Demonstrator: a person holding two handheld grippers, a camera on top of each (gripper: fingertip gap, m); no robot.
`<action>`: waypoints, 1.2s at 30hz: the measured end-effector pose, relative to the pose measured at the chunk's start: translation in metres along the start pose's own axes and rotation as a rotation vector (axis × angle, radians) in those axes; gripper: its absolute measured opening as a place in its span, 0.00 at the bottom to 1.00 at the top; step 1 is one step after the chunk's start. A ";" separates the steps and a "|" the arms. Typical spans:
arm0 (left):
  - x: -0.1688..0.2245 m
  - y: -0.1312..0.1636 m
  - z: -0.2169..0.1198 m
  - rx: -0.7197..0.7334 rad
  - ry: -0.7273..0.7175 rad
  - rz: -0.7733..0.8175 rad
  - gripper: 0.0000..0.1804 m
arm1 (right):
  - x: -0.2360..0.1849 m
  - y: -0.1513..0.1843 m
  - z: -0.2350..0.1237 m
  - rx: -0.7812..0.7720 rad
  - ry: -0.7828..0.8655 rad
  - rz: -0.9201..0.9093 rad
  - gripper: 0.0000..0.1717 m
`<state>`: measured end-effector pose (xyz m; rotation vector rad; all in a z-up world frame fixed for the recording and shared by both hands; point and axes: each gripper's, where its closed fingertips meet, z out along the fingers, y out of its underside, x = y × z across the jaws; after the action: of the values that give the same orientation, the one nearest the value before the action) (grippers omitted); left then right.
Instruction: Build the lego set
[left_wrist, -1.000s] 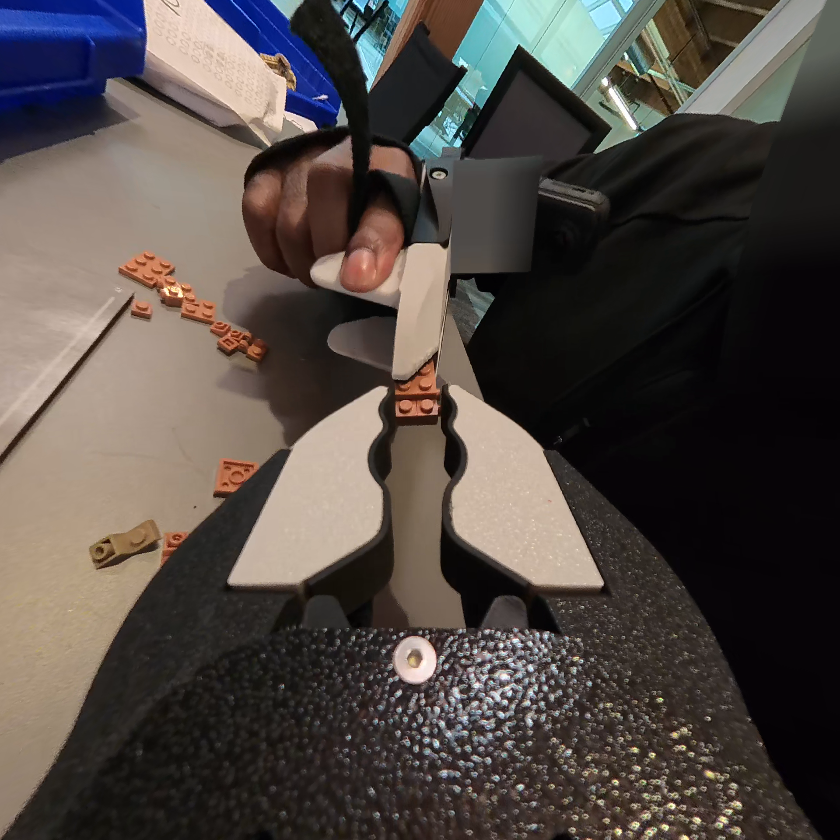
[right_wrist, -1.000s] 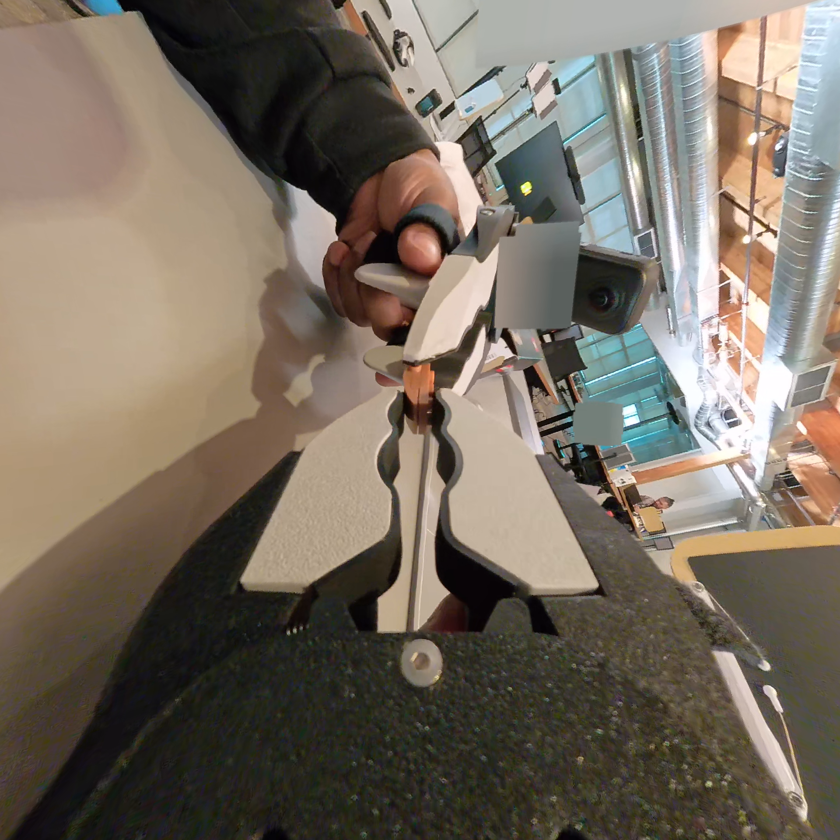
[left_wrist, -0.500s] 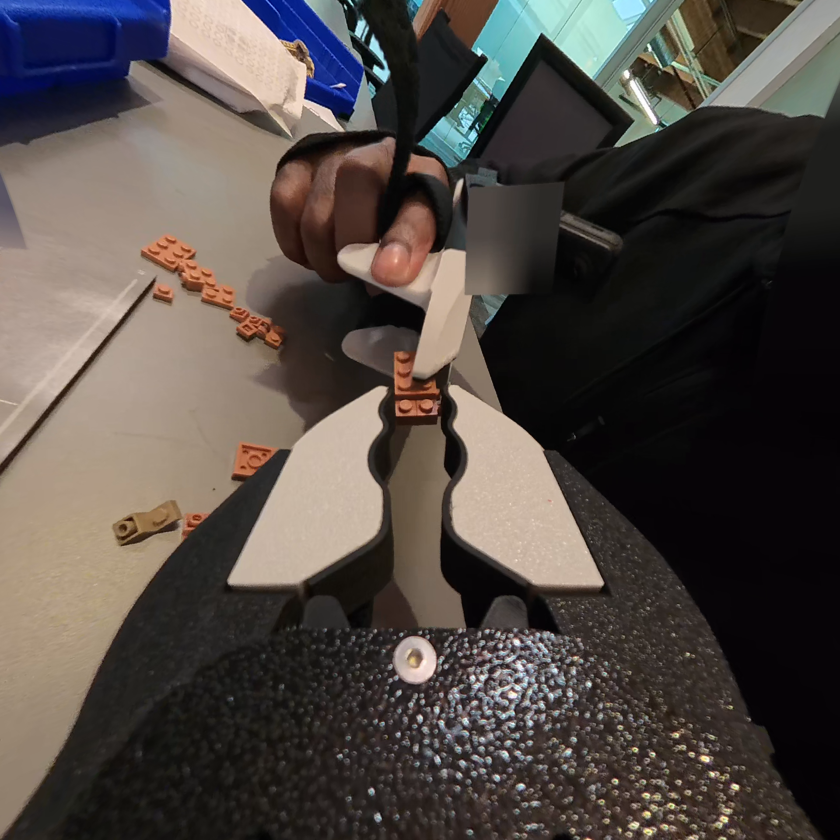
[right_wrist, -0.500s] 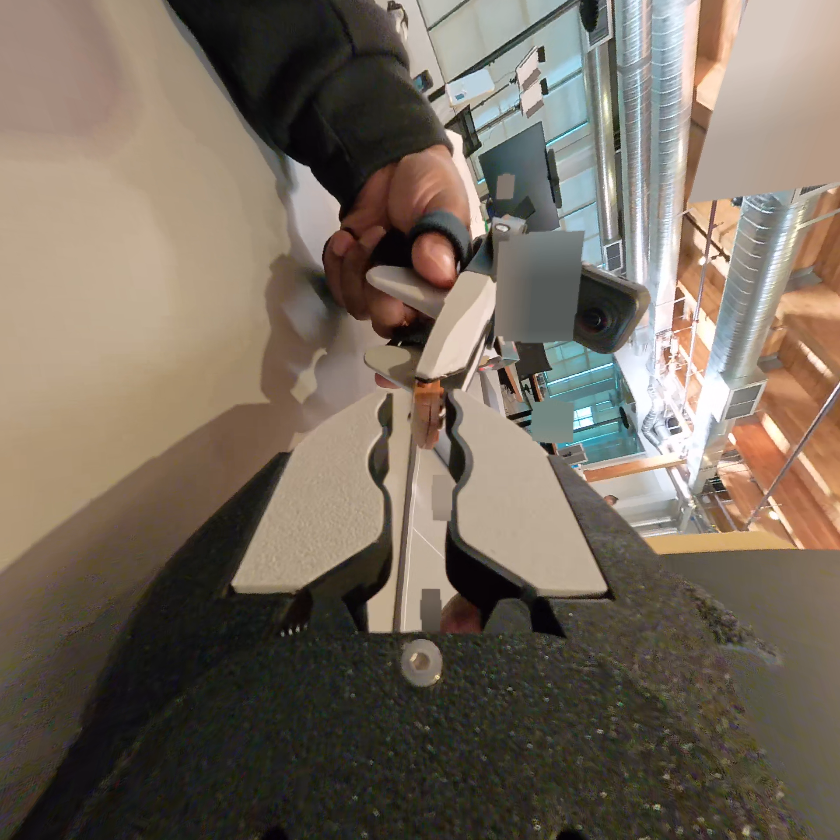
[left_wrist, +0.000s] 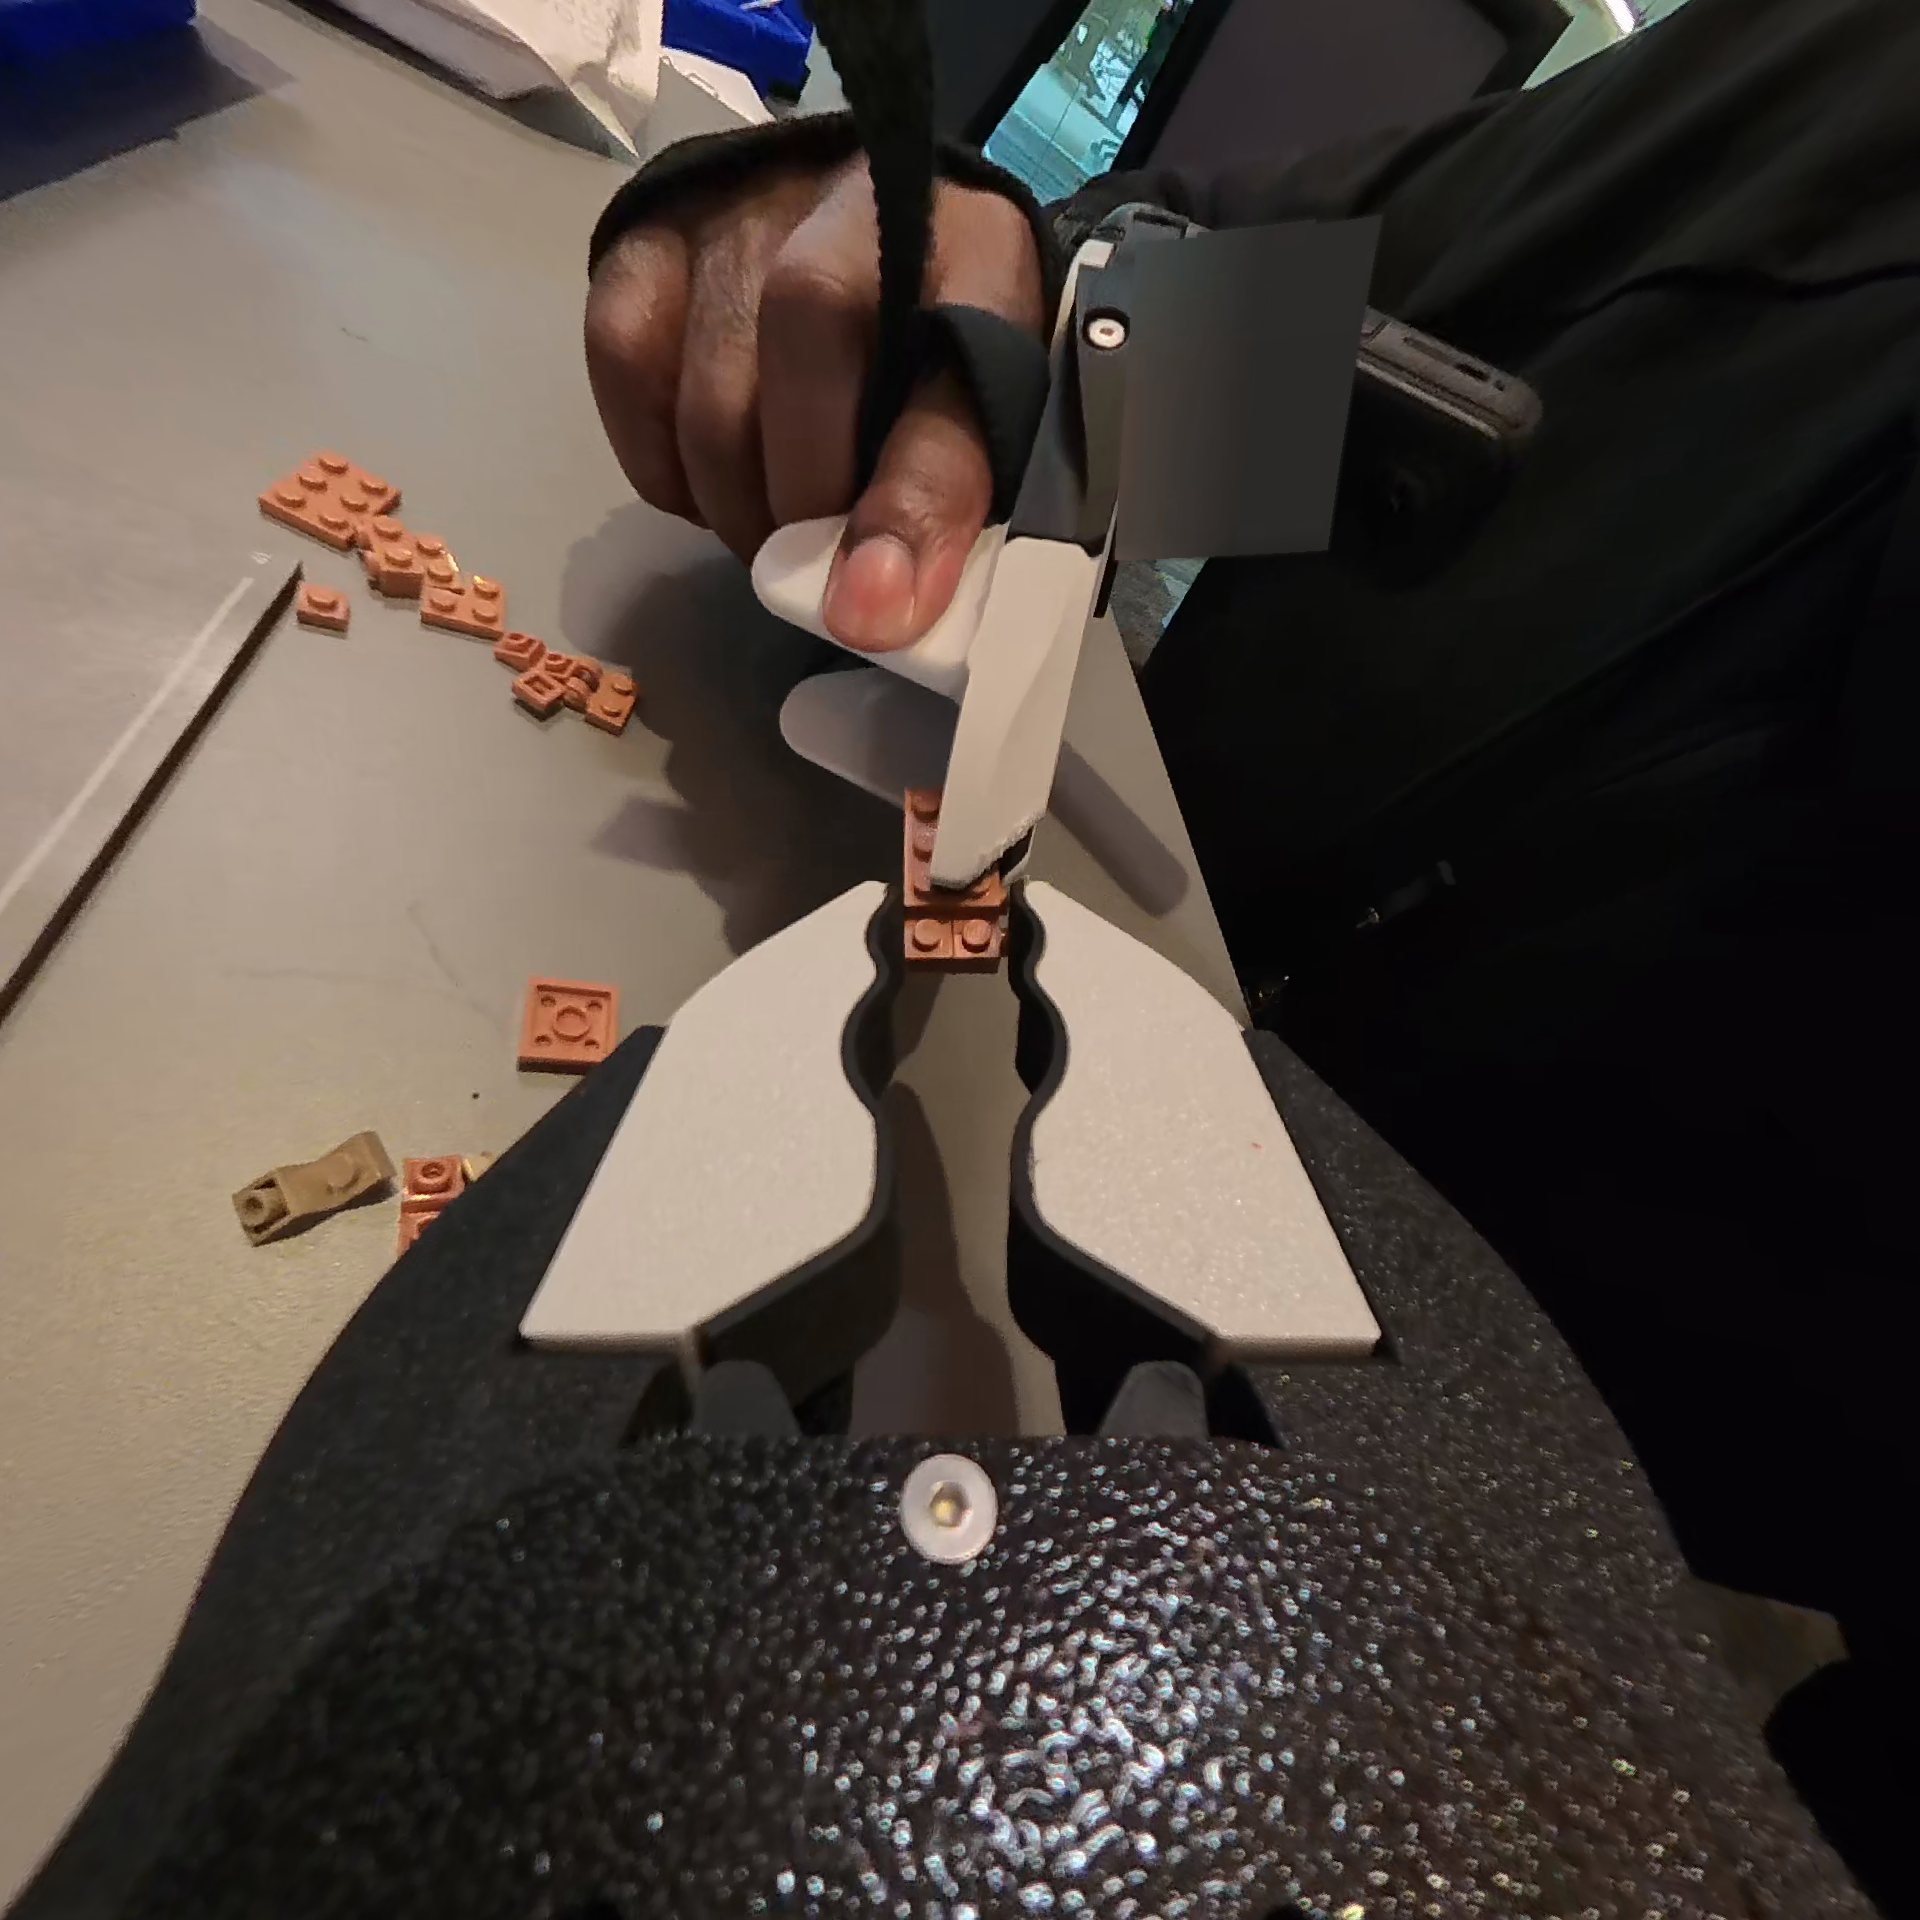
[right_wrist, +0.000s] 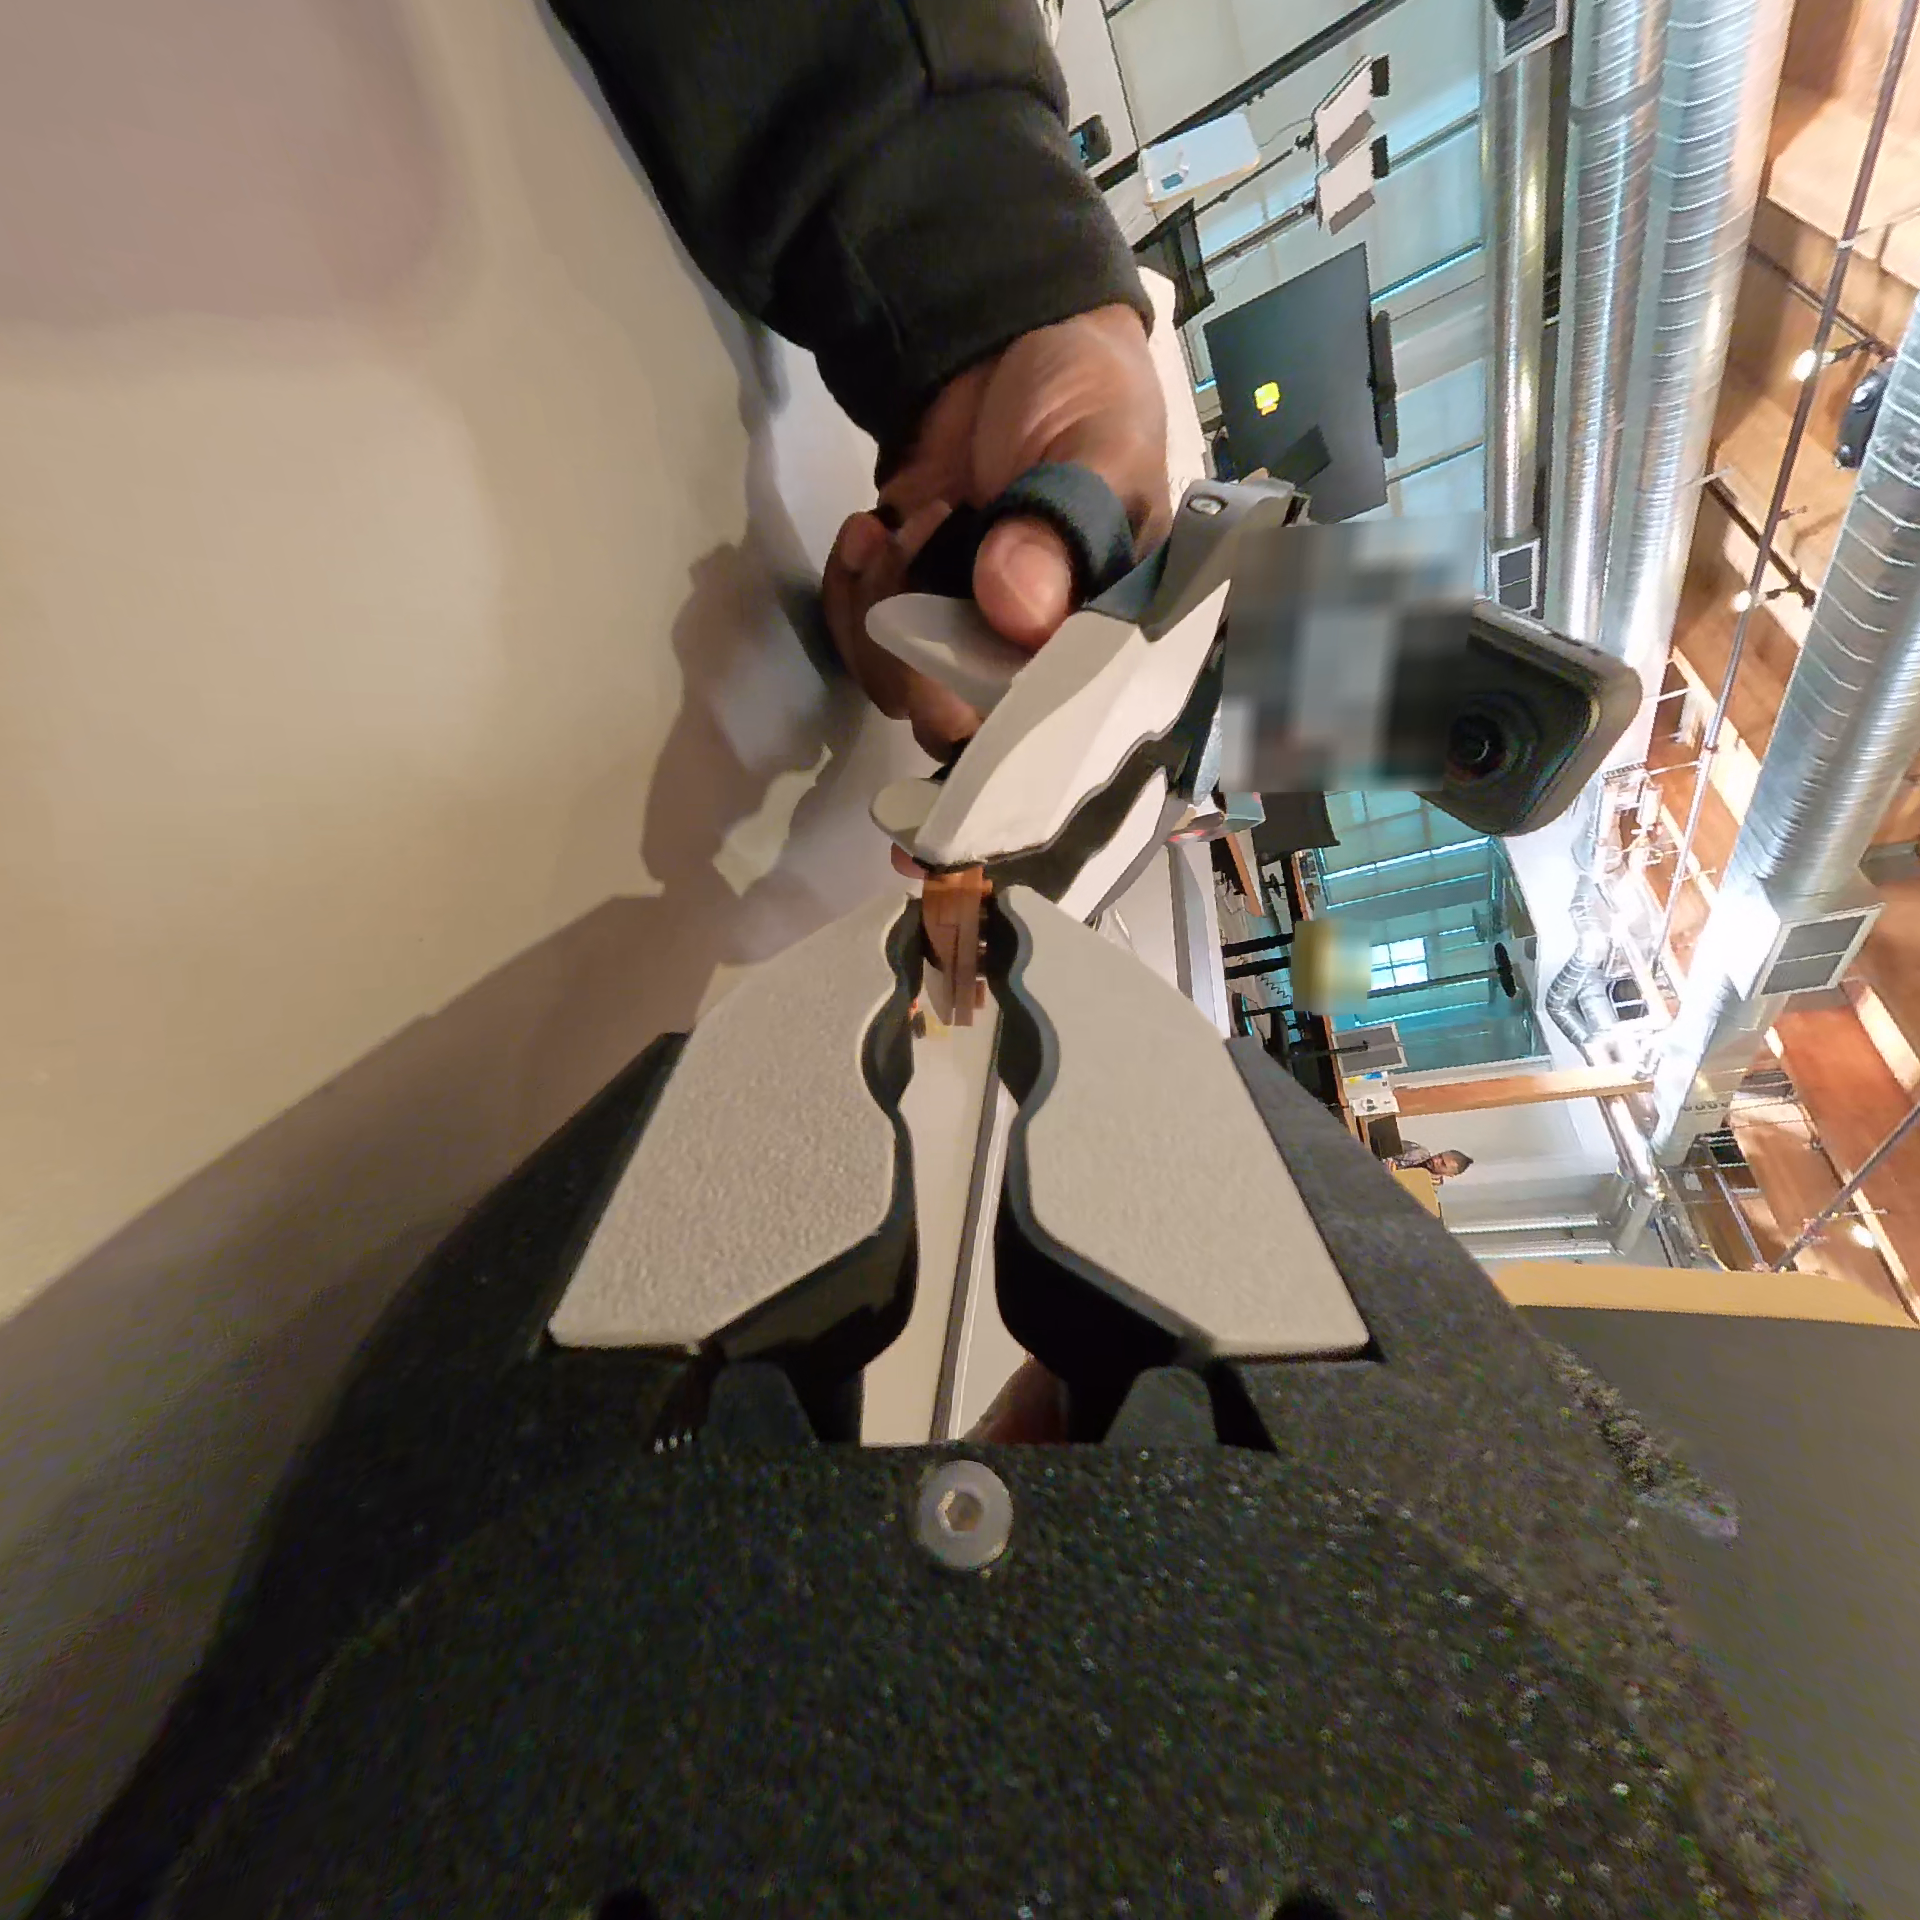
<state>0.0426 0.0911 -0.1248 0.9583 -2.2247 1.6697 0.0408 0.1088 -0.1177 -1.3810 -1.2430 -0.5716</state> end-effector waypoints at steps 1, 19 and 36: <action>0.000 0.000 0.000 0.001 0.001 0.002 0.10 | 0.000 0.000 0.000 0.001 0.000 0.001 0.07; -0.035 0.022 -0.011 -0.159 -0.256 0.041 0.10 | 0.024 0.028 -0.025 -0.057 0.046 0.252 0.20; -0.026 0.035 -0.010 -0.330 -0.319 0.233 0.18 | 0.038 0.098 -0.054 -0.244 0.044 0.491 0.23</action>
<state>0.0396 0.1153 -0.1625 0.9626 -2.8044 1.2330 0.1572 0.0912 -0.1104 -1.7940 -0.7712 -0.4121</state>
